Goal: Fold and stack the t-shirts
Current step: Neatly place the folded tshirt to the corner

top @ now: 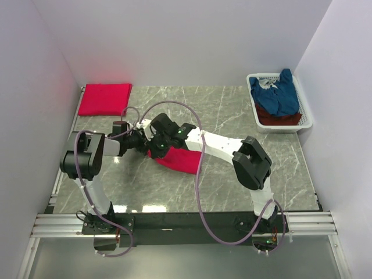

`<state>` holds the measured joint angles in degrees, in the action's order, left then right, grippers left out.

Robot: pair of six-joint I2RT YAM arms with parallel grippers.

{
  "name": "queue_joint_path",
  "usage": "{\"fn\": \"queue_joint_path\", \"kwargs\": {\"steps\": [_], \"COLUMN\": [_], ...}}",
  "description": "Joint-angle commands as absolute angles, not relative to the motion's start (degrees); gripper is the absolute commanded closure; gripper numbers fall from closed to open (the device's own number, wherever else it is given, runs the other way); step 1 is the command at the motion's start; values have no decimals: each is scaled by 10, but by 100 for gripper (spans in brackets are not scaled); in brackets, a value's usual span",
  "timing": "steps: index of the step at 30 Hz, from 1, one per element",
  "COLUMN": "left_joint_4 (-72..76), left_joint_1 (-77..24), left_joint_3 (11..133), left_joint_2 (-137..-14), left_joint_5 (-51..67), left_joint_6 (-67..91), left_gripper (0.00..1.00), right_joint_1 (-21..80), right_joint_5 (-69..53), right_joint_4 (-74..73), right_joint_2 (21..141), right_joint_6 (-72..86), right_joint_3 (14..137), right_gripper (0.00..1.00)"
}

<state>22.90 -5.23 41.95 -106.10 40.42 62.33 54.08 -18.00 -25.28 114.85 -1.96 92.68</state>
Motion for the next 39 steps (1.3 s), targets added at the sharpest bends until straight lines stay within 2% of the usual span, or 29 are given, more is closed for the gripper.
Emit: {"fn": "queue_joint_path", "kwargs": {"steps": [1, 7, 11, 19, 22, 23, 24, 25, 26, 27, 30, 32, 33, 34, 36, 39], "left_joint_4": [189, 179, 170, 156, 130, 118, 108, 99, 65, 49, -23, -47, -57, -60, -62, -92], "left_joint_1": [-67, -83, -91, -94, -100, -103, -104, -105, -105, -105, -105, -105, -104, -102, -98, -91], "left_joint_3": [425, 447, 450, 478, 498, 504, 515, 523, 534, 558, 613, 640, 661, 672, 716, 809], "left_joint_2": [-1093, -1108, -1103, -1109, -1113, -1112, -1111, -1111, -1109, -1109, -1113, -1114, -1113, -1112, -1116, -1146], "left_joint_5": [338, 317, 290, 251, 229, 223, 208, 200, 183, 151, 102, 56, 42, 20, 6, 2], "left_joint_6": [620, 622, 618, 594, 570, 555, 545, 533, 501, 485, 419, 370, 355, 341, 302, 234], "left_gripper": [38, 40, 50, 53, 61, 71, 77, 85, 87, 87, 94, 99, 99, 99, 99, 100], "right_joint_1": [543, 542, 543, 543, 543, 543, 541, 539, 538, 526, 495, 462, 451, 430, 411, 381], "right_joint_5": [-183, -183, -187, -197, -195, -195, -195, -193, -197, -201, -240, -270, -276, -279, -292, -291], "right_joint_4": [-221, -222, -222, -214, -211, -214, -214, -217, -222, -225, -226, -235, -239, -243, -251, -275], "right_joint_2": [1156, 1170, 1173, 1163, 1159, 1158, 1156, 1155, 1152, 1144, 1114, 1098, 1080, 1071, 1045, 1018], "right_joint_6": [-4, -1, -1, 18, 18, 17, 17, 18, 23, 27, 44, 49, 48, 47, 38, 18], "right_joint_3": [958, 976, 983, 971, 964, 962, 963, 962, 960, 957, 927, 907, 901, 886, 869, 846], "right_gripper": [100, 100, 100, 100, 100, 100, 92, 73, 65, 51, 34, 29, 24, 23, 16, 13]}}
